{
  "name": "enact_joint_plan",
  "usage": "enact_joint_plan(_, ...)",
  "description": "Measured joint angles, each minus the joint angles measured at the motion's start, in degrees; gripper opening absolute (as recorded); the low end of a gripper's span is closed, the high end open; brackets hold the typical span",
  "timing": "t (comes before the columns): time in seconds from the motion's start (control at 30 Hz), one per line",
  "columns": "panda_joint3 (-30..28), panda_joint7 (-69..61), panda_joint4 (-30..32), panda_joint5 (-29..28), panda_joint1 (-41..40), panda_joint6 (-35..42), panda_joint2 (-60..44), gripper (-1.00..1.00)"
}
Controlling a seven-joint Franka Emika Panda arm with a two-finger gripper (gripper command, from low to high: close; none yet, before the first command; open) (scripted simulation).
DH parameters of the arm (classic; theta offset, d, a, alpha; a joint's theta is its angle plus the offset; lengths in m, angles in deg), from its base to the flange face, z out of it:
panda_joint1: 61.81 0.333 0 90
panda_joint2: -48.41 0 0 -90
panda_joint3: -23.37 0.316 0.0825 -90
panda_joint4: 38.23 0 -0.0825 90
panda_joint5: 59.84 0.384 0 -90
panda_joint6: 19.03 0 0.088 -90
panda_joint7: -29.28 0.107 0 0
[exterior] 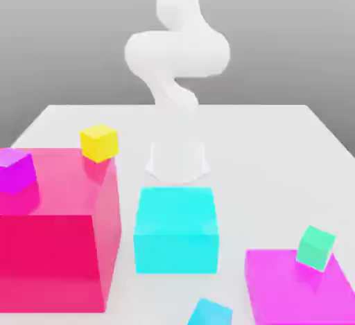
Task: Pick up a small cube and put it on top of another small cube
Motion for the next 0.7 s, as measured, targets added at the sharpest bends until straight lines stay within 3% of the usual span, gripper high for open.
enact_joint_plan(0.4,7.8,16.3,0.5,-6.6,-6.1,-7.3,-25.3,0.00)
enact_joint_plan(0.7,8.9,27.3,0.9,-10.0,-6.1,-12.7,-43.9,0.00)
